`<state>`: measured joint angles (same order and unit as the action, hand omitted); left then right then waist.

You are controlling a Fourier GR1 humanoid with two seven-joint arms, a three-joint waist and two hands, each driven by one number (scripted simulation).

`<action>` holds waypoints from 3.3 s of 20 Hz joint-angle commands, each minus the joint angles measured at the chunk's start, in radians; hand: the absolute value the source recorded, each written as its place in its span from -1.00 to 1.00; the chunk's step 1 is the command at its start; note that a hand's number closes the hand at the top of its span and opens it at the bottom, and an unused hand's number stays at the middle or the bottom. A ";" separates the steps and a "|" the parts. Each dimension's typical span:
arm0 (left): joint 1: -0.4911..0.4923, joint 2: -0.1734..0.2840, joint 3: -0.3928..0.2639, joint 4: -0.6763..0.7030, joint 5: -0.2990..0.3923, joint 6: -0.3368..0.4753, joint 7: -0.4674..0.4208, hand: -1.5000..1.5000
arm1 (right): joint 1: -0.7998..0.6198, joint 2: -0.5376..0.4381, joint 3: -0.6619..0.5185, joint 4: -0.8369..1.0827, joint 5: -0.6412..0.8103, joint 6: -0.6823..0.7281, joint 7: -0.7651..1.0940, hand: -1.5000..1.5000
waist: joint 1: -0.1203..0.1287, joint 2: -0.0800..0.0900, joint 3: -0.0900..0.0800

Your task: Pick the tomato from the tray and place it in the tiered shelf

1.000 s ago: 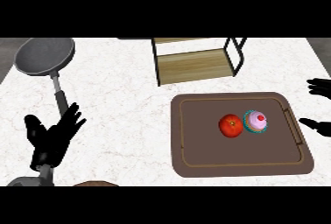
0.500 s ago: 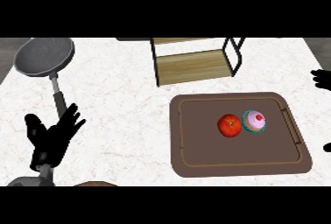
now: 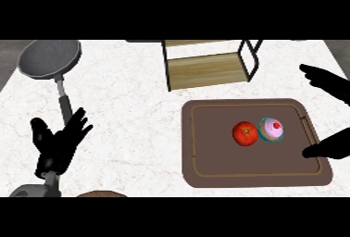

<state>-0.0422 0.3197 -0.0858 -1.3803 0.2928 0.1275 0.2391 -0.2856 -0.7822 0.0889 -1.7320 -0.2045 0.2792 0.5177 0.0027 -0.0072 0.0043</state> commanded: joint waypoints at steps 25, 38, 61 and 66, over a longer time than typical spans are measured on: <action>0.040 -0.044 0.052 -0.021 -0.058 -0.059 0.053 0.00 | -0.042 0.332 0.261 0.000 0.530 -0.023 0.377 -1.00 | 0.001 0.007 -0.004; 0.026 -0.141 0.032 0.016 -0.137 -0.015 0.027 0.00 | -0.010 0.470 0.305 0.140 0.770 -0.086 0.319 -1.00 | 0.001 0.008 -0.004; -0.015 -0.116 0.125 0.076 -0.130 -0.117 0.024 0.00 | -0.111 0.539 0.275 0.461 0.880 0.031 -0.066 1.00 | 0.003 0.009 -0.004; -0.006 -0.091 0.153 0.064 -0.111 -0.155 0.020 0.00 | -0.060 0.588 0.252 0.425 0.884 -0.033 -0.106 1.00 | -0.001 0.008 -0.004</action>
<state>-0.0387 0.2134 0.0461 -1.3890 0.1598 0.0204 0.2639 -0.3509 -0.2509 0.3258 -1.3275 0.6878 0.2484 0.4503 0.0005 -0.0155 -0.0042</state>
